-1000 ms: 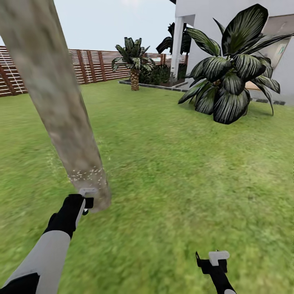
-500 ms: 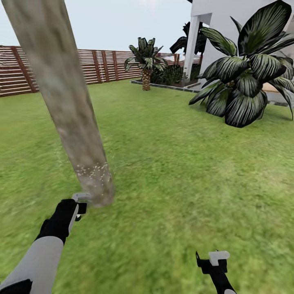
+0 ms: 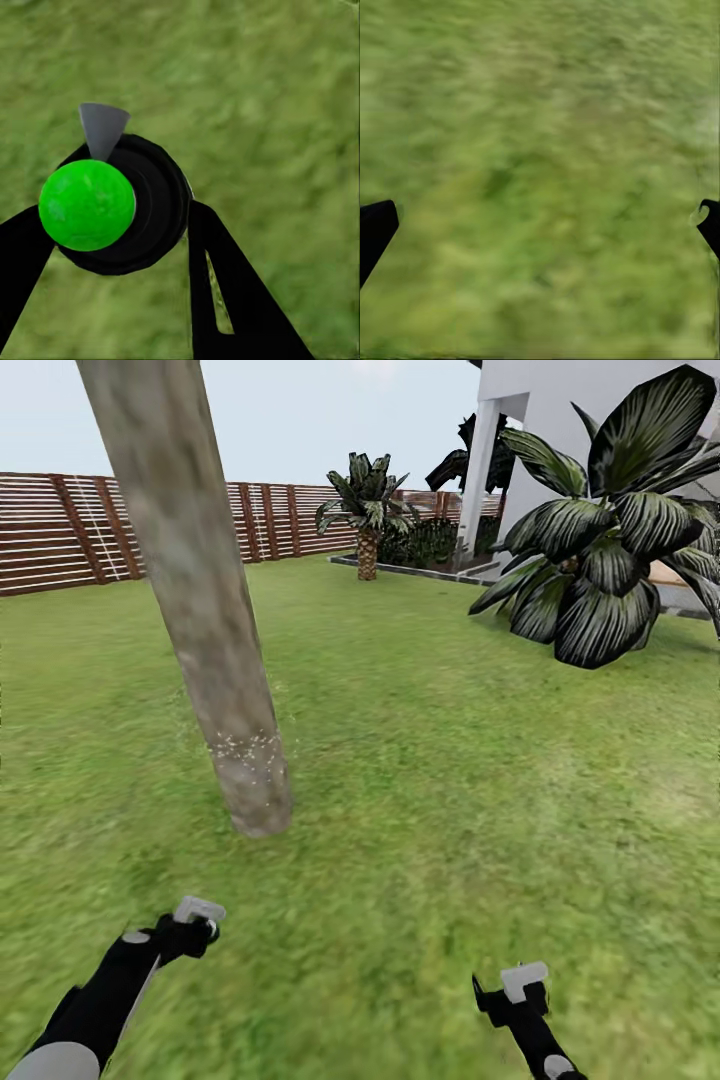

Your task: In the garden, pick up the pesticide atomizer on the floor and spray pesticide onto both trees until each tree trunk is fully covered.

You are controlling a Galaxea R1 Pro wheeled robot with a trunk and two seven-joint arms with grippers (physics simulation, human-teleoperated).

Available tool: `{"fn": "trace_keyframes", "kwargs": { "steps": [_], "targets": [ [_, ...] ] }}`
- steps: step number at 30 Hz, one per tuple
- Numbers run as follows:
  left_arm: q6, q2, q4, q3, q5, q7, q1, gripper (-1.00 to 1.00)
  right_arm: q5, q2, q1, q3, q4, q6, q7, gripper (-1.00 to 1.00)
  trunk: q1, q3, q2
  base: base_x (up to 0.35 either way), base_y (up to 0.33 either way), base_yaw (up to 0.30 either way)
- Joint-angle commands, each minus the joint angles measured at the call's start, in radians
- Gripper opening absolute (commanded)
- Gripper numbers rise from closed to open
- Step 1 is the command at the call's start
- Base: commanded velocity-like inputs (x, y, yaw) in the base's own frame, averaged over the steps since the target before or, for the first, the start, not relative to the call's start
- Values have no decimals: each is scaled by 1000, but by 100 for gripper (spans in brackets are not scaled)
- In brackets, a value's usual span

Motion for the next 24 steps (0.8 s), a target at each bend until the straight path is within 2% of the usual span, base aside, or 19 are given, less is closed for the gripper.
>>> {"fn": "trace_keyframes", "kwargs": {
  "steps": [1, 2, 3, 4, 5, 6, 8, 10, 12, 18, 24],
  "targets": [
    [-42, 11, 14, -5, -30, -81, 5, -100, 70, 2, 0, 21, -38, 28, 20, 100, -1, -1, 0, -230, 0, 0],
    [-76, 21, 24, -10, -54, -140, 8, -100, 131, 4, 0, 41, -80, 51, 75, 100, -1, -1, 0, -157, 0, 0],
    [-107, 29, 29, -15, -82, -191, 10, -100, 174, 5, 0, 51, -117, 64, 143, 100, -1, -1, 0, -81, 0, 0],
    [-141, 36, 33, -25, -125, -253, 11, -100, 199, 4, 0, 56, -158, 73, 233, 100, -1, -1, 0, -41, 0, 0],
    [-171, 39, 35, -36, -169, -319, 11, -100, 212, 3, 0, 59, -195, 90, 326, 100, -1, -1, 0, -21, 0, 0],
    [-185, 40, 35, -41, -197, -363, 10, -100, 218, 3, 0, 60, -218, 106, 388, 100, -1, -1, 0, -14, 0, 0],
    [-206, 40, 36, -47, -253, -482, 7, -100, 225, 3, 0, 61, -282, 174, 568, 100, -1, -1, 0, -5, 0, 0],
    [-211, 51, 25, -36, -245, -492, 2, -100, 216, 14, -12, 50, -276, 172, 554, 100, -1, -1, 0, 0, 0, 0],
    [-209, 49, 25, -36, -249, -497, 0, -100, 216, 25, -18, 46, -278, 172, 548, 100, -1, -1, 0, 0, 0, 0],
    [-207, 15, 26, -39, -261, -531, -10, -100, 218, 59, -29, 49, -280, 172, 549, 100, -1, -1, 0, 0, 0, 0],
    [-195, -19, 33, -73, -270, -536, -13, -100, 221, 84, -31, 51, -302, 175, 576, 100, -1, -1, 0, 0, 0, 0]
  ]
}}
